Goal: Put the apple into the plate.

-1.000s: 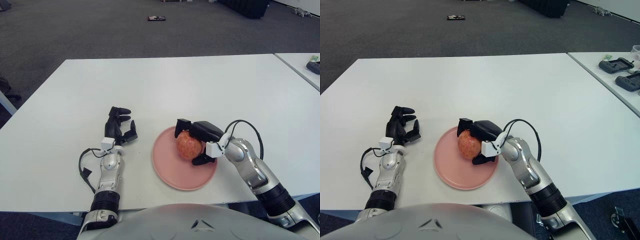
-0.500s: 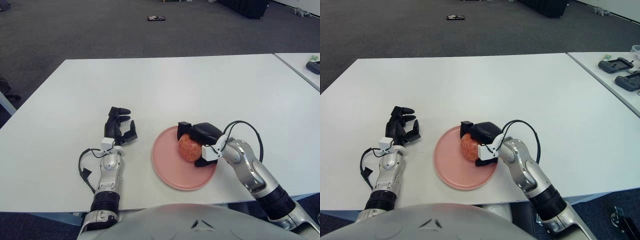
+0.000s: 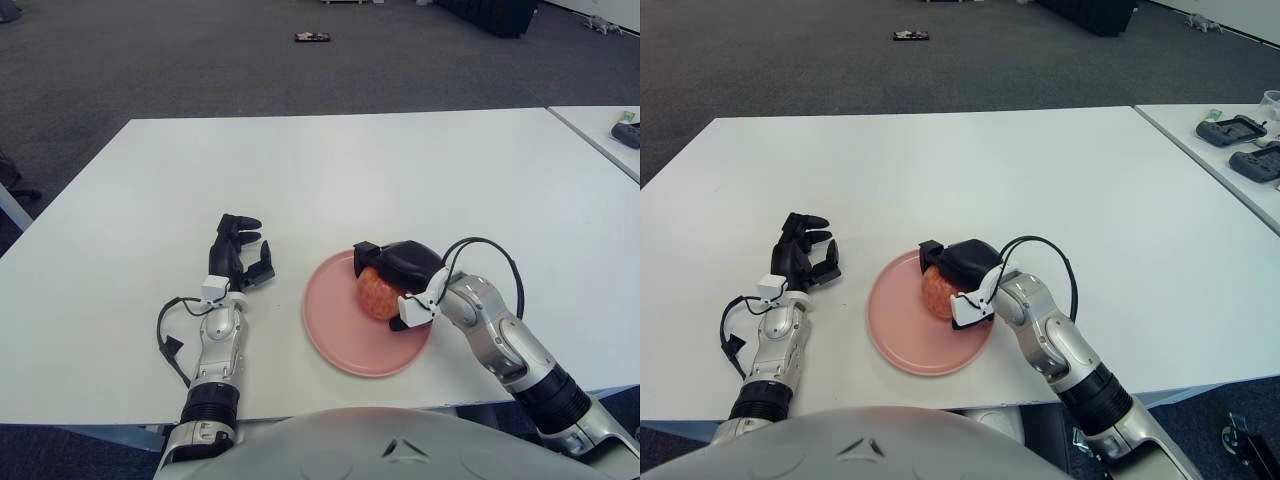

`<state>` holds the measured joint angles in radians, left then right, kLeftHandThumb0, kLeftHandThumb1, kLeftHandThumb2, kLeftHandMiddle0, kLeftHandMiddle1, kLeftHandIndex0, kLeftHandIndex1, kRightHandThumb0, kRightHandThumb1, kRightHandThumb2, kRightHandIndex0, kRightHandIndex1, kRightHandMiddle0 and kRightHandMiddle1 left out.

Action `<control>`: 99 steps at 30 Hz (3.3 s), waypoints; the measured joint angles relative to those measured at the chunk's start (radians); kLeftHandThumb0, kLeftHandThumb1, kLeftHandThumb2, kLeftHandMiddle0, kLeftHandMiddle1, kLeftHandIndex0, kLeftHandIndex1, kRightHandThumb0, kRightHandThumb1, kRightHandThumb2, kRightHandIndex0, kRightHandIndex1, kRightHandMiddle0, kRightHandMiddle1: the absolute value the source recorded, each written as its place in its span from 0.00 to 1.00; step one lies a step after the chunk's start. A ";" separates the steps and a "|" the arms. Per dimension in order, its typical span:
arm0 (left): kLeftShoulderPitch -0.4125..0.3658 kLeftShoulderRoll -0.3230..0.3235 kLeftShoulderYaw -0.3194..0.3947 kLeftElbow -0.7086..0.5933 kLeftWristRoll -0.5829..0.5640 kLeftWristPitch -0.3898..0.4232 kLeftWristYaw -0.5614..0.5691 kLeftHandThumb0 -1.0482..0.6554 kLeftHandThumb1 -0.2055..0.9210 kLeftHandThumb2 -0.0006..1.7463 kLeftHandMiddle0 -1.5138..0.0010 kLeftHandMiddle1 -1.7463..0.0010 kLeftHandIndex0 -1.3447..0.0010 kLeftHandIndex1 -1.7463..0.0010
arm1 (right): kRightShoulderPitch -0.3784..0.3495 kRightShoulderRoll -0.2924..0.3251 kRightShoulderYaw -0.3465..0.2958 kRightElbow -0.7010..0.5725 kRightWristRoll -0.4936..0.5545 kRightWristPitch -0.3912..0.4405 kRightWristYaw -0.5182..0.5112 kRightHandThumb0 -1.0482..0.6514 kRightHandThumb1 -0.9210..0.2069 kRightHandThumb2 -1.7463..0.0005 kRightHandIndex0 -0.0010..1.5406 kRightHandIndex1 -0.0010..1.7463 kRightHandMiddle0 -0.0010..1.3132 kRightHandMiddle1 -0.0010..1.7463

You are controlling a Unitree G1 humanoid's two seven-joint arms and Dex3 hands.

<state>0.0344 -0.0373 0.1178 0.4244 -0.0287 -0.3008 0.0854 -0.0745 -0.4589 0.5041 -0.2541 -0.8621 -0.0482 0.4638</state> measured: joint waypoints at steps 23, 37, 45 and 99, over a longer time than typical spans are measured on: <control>-0.001 -0.001 -0.002 0.000 0.009 -0.004 0.008 0.61 0.44 0.77 0.59 0.00 0.68 0.02 | 0.018 -0.002 -0.012 0.000 -0.053 -0.038 -0.076 0.06 0.23 0.73 0.00 0.00 0.00 0.00; -0.001 -0.001 -0.001 -0.003 0.010 0.012 0.013 0.61 0.56 0.70 0.65 0.00 0.77 0.00 | 0.058 0.009 -0.064 0.021 0.062 -0.098 -0.157 0.01 0.19 0.79 0.00 0.00 0.00 0.00; 0.000 -0.002 -0.001 -0.004 0.010 0.010 0.014 0.61 0.50 0.74 0.62 0.00 0.74 0.00 | 0.062 0.010 -0.107 0.026 0.131 -0.118 -0.173 0.00 0.08 0.86 0.00 0.00 0.00 0.00; -0.004 -0.004 -0.001 0.002 -0.003 -0.007 0.010 0.61 0.36 0.83 0.55 0.00 0.62 0.03 | 0.117 0.492 -0.529 0.312 0.602 -0.252 -0.800 0.41 0.00 0.70 0.12 0.67 0.15 1.00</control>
<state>0.0308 -0.0409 0.1164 0.4261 -0.0319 -0.3075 0.0957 0.0423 0.0327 -0.0246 0.0577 -0.2606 -0.2997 -0.3361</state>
